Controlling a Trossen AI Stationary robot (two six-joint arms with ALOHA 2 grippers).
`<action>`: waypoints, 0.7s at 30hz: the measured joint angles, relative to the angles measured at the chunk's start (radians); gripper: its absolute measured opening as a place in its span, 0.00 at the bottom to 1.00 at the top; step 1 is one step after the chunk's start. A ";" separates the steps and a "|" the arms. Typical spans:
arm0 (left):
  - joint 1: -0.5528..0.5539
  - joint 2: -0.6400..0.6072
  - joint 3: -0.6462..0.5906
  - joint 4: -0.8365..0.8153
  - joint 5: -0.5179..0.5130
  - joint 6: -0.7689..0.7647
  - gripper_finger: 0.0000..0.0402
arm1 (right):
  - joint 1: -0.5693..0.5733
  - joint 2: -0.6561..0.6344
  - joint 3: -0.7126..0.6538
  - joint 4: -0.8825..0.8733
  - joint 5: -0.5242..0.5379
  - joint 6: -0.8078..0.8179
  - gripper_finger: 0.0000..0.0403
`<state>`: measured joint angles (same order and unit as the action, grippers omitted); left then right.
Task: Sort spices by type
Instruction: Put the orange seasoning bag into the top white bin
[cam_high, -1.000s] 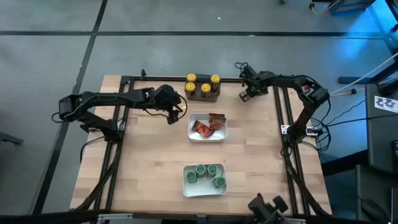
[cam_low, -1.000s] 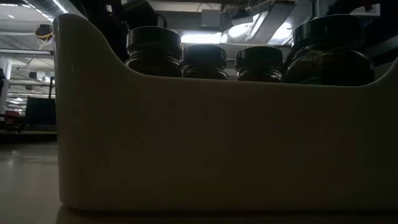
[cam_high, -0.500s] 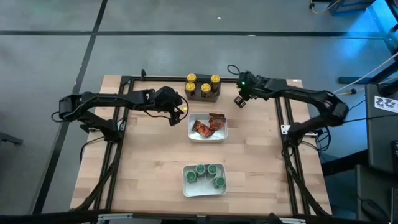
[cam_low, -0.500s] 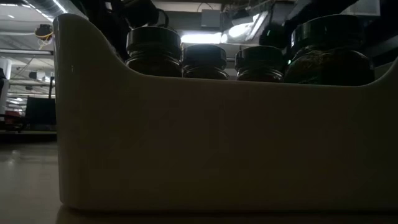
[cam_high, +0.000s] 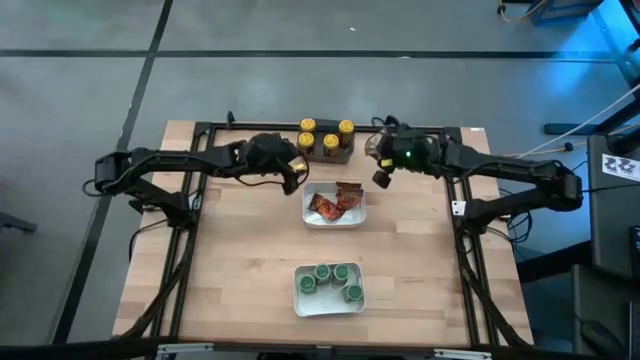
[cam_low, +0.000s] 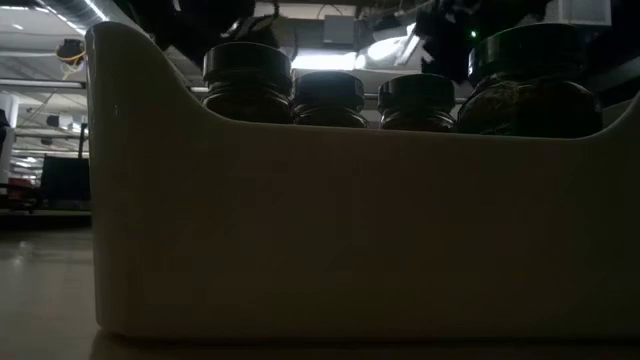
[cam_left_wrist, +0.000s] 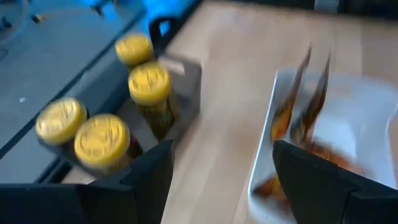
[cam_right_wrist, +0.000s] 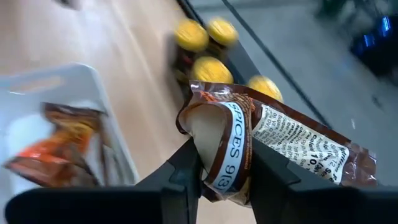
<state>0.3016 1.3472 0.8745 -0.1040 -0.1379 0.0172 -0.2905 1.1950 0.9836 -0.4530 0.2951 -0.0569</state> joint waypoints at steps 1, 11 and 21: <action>0.000 0.000 0.000 0.031 0.000 -0.011 0.63 | 0.024 0.003 0.000 0.026 0.001 -0.018 0.26; 0.027 0.000 0.000 0.320 0.086 -0.240 0.63 | 0.259 0.067 0.000 0.241 0.102 -0.261 0.26; 0.011 0.012 0.000 0.388 0.135 -0.433 0.63 | 0.424 0.230 0.000 0.428 0.301 -0.580 0.26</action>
<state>0.3126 1.3590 0.8749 0.2844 -0.0025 -0.4156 0.1340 1.4253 0.9840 -0.0248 0.5959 -0.6364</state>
